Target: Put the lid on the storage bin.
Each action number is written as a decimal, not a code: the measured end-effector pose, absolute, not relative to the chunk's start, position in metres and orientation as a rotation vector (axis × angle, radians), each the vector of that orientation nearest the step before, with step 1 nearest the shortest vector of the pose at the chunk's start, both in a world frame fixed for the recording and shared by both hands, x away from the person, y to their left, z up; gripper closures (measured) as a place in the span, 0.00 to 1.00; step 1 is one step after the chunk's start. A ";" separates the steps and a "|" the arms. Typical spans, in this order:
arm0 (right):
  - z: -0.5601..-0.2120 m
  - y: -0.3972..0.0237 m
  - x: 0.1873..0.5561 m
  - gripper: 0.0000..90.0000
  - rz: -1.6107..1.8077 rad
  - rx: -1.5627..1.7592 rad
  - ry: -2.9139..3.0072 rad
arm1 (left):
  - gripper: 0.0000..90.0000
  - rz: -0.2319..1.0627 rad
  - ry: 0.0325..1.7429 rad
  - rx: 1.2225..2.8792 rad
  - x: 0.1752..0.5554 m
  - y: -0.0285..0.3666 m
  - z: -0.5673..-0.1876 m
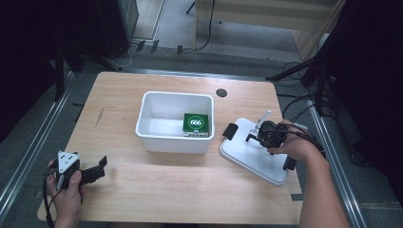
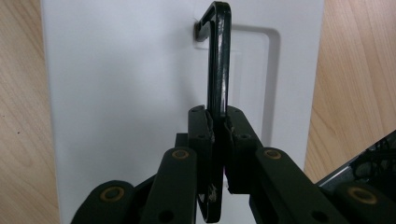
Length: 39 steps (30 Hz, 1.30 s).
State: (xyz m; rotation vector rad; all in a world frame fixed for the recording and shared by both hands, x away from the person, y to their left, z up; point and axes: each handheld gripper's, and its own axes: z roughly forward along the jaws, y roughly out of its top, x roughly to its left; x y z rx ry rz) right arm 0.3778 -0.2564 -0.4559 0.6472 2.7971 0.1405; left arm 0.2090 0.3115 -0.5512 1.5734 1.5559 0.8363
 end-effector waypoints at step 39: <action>-0.344 -0.244 0.374 0.95 0.236 0.390 2.754 | 0.00 0.841 1.556 1.580 0.209 0.311 -0.551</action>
